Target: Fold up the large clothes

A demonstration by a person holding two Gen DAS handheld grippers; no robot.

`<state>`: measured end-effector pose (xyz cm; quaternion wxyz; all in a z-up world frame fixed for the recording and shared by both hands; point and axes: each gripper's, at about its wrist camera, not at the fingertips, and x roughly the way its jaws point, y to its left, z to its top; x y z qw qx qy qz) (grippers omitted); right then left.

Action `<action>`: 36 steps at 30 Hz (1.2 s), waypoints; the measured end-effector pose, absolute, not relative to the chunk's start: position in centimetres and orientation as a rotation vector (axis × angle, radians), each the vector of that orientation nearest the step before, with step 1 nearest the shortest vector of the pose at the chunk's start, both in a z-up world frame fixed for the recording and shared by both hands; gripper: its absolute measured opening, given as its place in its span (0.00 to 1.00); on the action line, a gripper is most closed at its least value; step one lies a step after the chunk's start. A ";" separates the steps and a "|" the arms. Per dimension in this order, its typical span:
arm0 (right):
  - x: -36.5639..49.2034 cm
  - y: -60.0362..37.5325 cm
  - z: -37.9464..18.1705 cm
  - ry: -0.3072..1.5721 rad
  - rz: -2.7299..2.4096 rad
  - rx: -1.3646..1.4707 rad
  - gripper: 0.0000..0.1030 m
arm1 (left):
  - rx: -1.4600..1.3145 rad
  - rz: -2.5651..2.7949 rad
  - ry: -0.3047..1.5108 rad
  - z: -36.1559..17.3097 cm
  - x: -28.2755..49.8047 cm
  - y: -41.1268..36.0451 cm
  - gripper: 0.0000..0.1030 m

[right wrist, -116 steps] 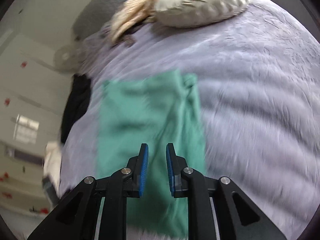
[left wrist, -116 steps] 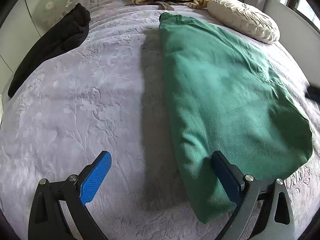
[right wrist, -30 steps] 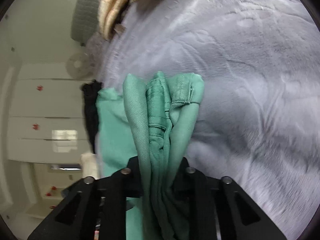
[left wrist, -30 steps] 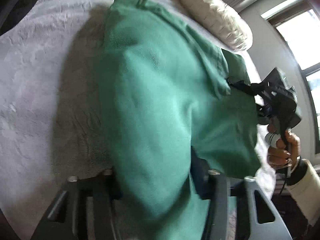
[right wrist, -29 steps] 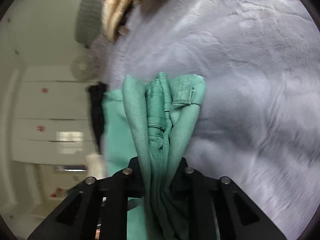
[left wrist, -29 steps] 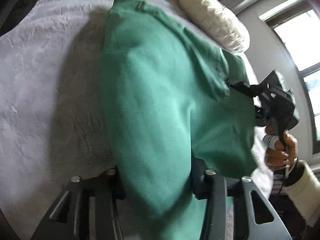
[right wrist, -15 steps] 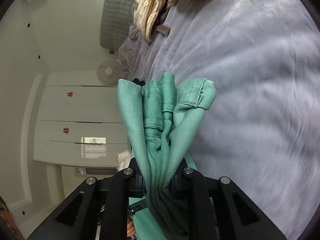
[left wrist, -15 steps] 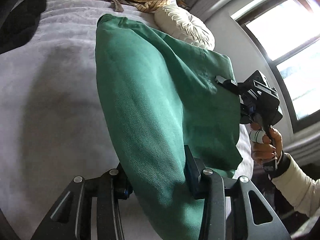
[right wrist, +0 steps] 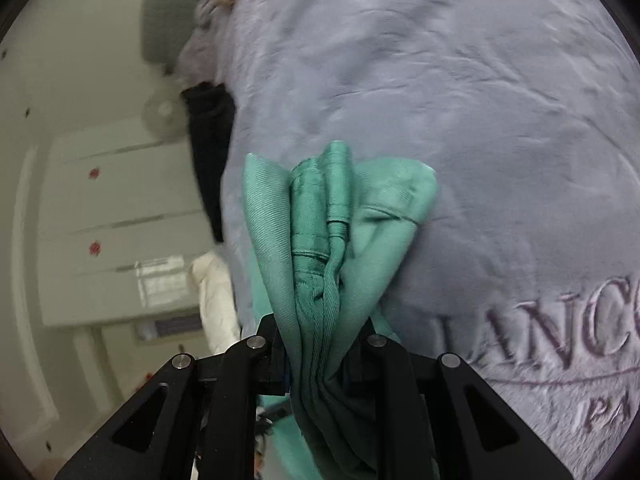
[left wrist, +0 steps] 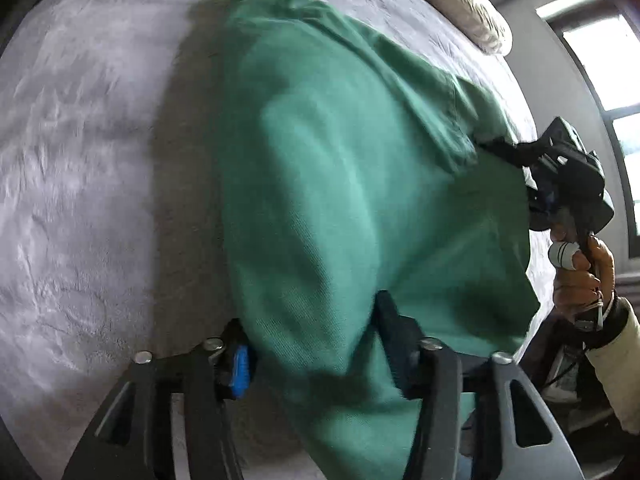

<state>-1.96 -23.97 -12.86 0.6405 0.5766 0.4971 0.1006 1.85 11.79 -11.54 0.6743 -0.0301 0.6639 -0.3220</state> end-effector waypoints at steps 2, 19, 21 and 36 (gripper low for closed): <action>-1.7 -24.3 -12.3 1.205 0.161 1.225 0.49 | -0.049 -0.752 1.488 -10.7 2.1 12.2 0.55; -0.2 -24.2 -10.7 1.310 -0.022 0.633 0.09 | 0.064 -0.613 1.285 -11.3 8.2 8.5 0.59; -0.7 -25.0 -11.4 1.293 -0.008 0.703 0.09 | 0.084 -0.577 1.277 -11.3 8.3 8.0 0.64; -8.5 -23.5 -2.9 1.284 -0.083 0.636 0.11 | 0.307 -0.680 1.343 -9.4 -3.4 11.3 0.66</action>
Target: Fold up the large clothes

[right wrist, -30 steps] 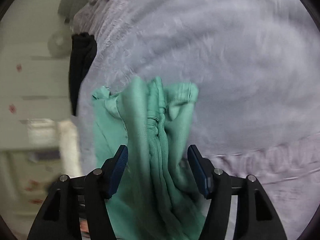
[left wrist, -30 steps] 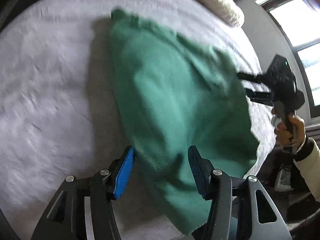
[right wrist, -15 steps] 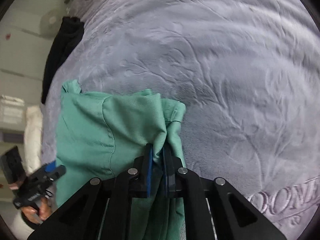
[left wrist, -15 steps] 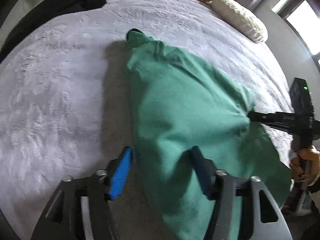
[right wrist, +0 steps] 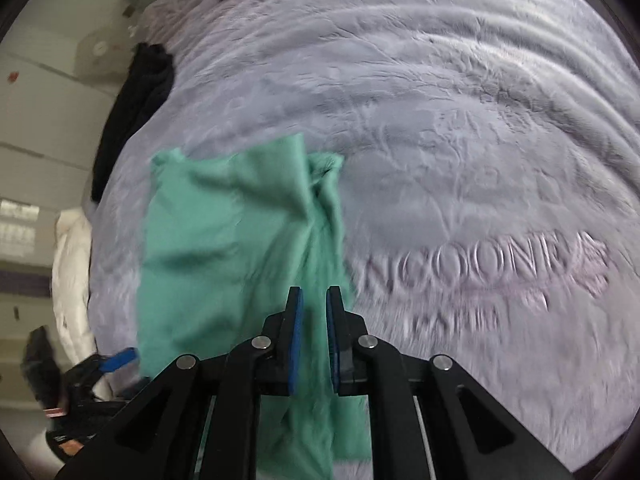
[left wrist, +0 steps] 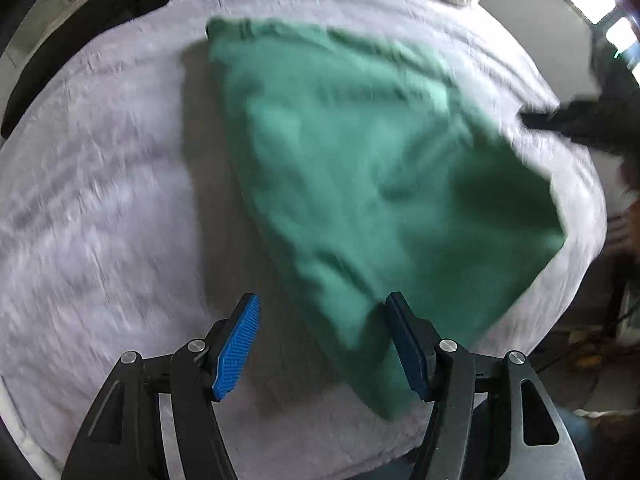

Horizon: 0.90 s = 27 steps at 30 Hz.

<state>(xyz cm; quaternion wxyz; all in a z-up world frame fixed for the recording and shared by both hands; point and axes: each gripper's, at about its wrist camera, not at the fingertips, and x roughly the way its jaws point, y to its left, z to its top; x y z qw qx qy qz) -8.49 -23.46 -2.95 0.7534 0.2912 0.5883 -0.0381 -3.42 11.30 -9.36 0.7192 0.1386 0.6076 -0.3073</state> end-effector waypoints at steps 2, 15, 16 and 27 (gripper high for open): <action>-9.6 -22.2 -1.6 1.266 -0.047 0.642 0.11 | 0.301 -0.648 1.329 -9.8 -4.0 11.8 0.75; -14.0 -16.5 -5.8 1.493 -0.093 0.589 0.11 | 0.192 -0.594 1.408 -9.9 -3.5 13.6 0.78; -14.3 -16.6 -6.2 1.498 -0.105 0.604 0.11 | 0.189 -0.589 1.414 -9.8 -3.5 13.8 0.78; -14.5 -13.8 -6.0 1.541 -0.206 0.496 0.14 | 0.259 -0.576 1.414 -8.7 -3.9 13.8 0.78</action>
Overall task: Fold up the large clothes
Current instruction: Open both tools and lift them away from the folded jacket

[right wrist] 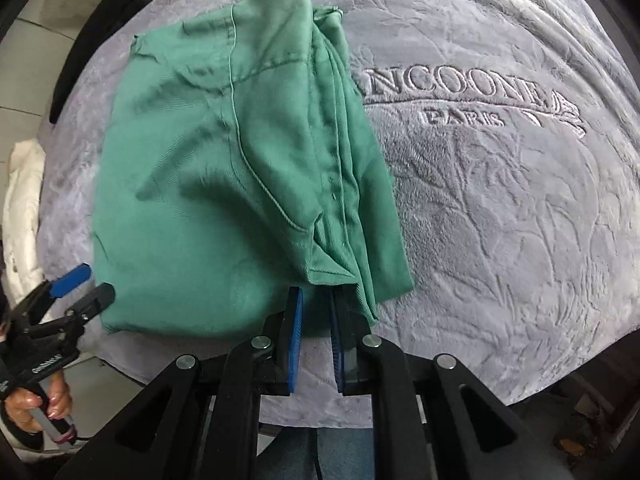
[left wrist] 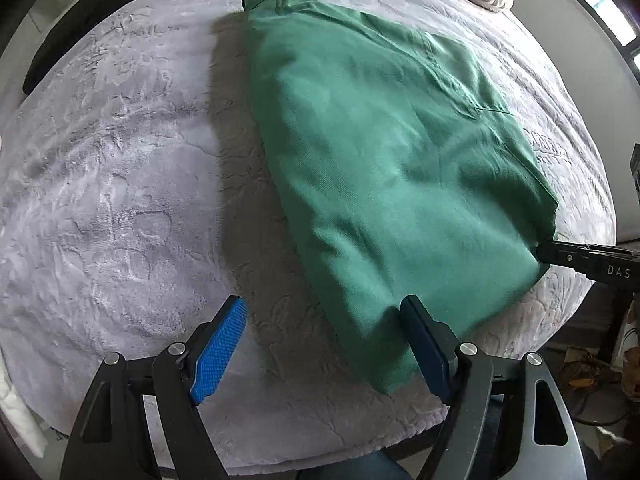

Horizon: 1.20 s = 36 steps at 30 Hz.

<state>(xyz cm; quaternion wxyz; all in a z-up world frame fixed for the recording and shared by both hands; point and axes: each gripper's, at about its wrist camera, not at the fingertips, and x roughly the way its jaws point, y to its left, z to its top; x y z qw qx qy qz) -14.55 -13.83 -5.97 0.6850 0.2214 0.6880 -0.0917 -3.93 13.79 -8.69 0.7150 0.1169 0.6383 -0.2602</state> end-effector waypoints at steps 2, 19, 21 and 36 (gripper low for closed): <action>-14.5 -13.5 -6.1 1.546 -0.211 0.488 0.14 | 0.264 -0.555 1.418 -8.5 -3.9 13.9 0.78; -14.4 -16.8 -6.0 1.580 -0.092 0.595 0.14 | 0.234 -0.335 1.425 -7.7 -5.3 13.5 0.78; -14.5 -17.1 -5.6 1.575 -0.101 0.582 0.14 | 0.237 -0.331 1.428 -7.6 -5.4 13.5 0.78; -15.1 -18.2 -3.0 1.513 -0.128 0.613 0.39 | 0.257 -0.297 1.418 -6.8 -5.4 13.3 1.00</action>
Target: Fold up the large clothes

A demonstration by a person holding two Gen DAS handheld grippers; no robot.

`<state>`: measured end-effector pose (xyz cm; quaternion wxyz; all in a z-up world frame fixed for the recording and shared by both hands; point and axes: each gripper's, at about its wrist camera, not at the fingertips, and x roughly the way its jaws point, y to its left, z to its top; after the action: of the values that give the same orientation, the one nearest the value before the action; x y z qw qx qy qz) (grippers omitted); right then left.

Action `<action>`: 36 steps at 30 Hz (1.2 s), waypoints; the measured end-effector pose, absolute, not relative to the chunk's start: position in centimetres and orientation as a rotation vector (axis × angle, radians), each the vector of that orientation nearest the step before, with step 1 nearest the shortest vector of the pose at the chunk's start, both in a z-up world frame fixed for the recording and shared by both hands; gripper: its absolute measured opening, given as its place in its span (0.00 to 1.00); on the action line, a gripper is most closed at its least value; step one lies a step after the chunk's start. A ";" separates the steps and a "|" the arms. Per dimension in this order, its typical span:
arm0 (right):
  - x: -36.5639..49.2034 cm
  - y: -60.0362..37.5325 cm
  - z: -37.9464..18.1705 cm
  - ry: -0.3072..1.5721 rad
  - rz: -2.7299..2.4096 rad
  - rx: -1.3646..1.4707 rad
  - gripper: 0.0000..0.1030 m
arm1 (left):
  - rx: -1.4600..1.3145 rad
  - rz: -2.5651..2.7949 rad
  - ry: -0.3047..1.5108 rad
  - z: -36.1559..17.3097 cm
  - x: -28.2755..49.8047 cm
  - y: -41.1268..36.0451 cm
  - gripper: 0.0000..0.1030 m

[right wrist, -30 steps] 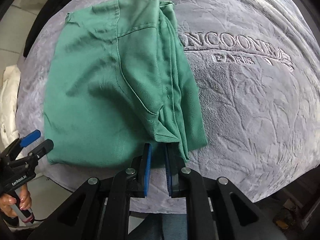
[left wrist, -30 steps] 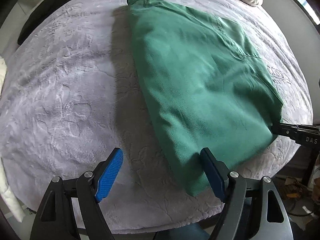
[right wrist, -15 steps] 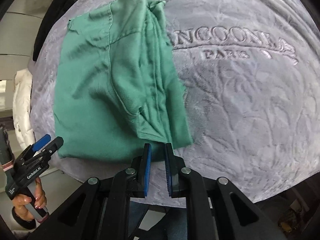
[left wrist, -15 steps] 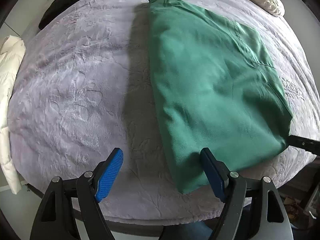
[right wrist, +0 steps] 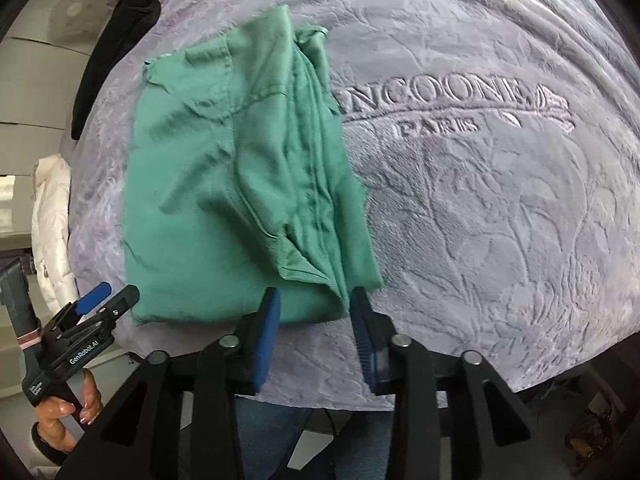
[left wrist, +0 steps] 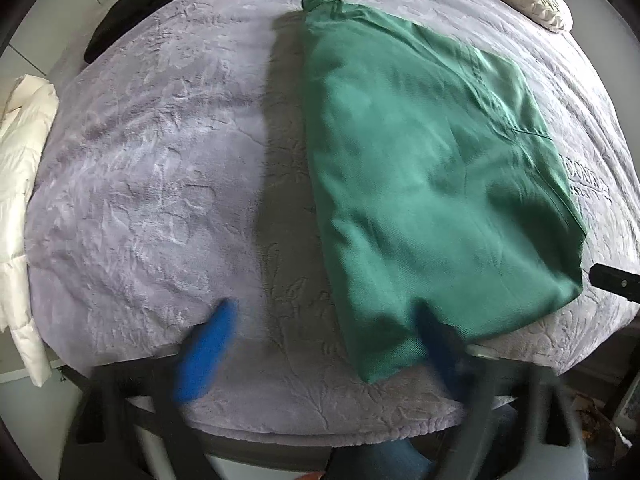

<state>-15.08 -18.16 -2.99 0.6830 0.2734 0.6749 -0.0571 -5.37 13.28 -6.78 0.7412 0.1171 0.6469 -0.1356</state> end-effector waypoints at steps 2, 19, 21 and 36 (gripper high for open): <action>-14.7 -17.9 -2.5 1.499 -0.125 0.611 0.39 | 0.254 -0.300 1.404 -6.2 -5.3 13.3 1.00; -9.5 -15.6 4.7 1.353 -0.170 0.395 0.82 | 0.252 -0.245 1.296 -0.5 -3.2 11.9 1.00; -9.5 -15.5 5.2 1.332 -0.184 0.378 0.97 | 0.236 -0.249 1.293 -0.1 -3.1 11.9 1.00; -9.5 -15.1 5.5 1.378 -0.216 0.380 1.00 | 0.220 -0.242 1.263 1.9 -2.6 11.4 1.00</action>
<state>-9.52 -15.09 5.54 0.7498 0.1739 0.6307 -0.0989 -2.64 11.42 1.91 0.7946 0.1024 0.5877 -0.1128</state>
